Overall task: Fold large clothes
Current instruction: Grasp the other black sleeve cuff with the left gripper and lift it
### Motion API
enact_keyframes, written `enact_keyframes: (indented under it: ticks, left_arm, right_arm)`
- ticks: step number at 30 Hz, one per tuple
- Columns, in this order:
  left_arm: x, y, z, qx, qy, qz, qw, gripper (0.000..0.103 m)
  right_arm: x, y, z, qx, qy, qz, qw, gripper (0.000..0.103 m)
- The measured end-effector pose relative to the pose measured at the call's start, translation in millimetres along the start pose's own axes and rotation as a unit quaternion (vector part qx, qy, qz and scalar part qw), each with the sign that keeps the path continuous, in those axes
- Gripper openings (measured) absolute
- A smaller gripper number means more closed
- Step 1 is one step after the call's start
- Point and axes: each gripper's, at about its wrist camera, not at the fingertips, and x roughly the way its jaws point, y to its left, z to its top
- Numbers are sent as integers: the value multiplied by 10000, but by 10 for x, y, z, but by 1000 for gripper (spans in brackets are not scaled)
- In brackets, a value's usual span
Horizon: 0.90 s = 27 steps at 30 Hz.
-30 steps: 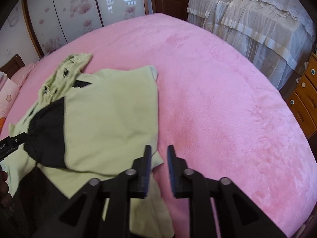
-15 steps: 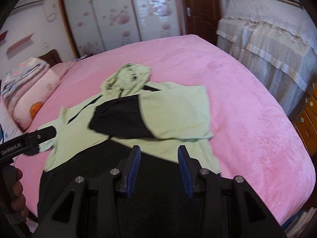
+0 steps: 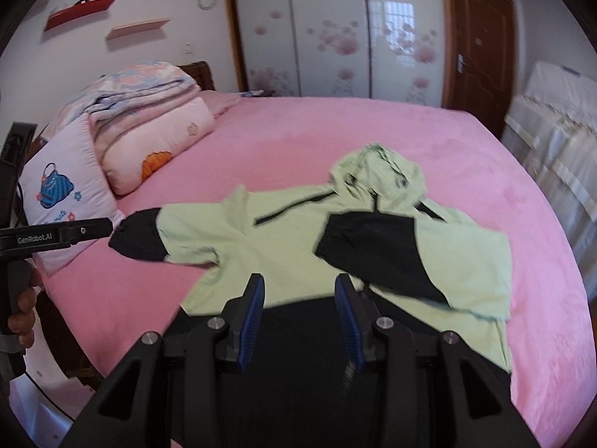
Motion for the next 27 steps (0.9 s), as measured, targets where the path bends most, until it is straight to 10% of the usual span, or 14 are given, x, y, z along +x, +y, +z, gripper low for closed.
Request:
enact_keyframes:
  ticks: [12, 27]
  left_arm:
    - [1223, 2030, 151, -1892, 15, -232, 9817, 90]
    - [2546, 2612, -26, -2884, 419, -18, 9566, 98]
  right_arm:
    - [1248, 972, 387, -241, 14, 217, 9995, 40]
    - [2290, 1079, 108, -88, 828, 230, 9963, 40]
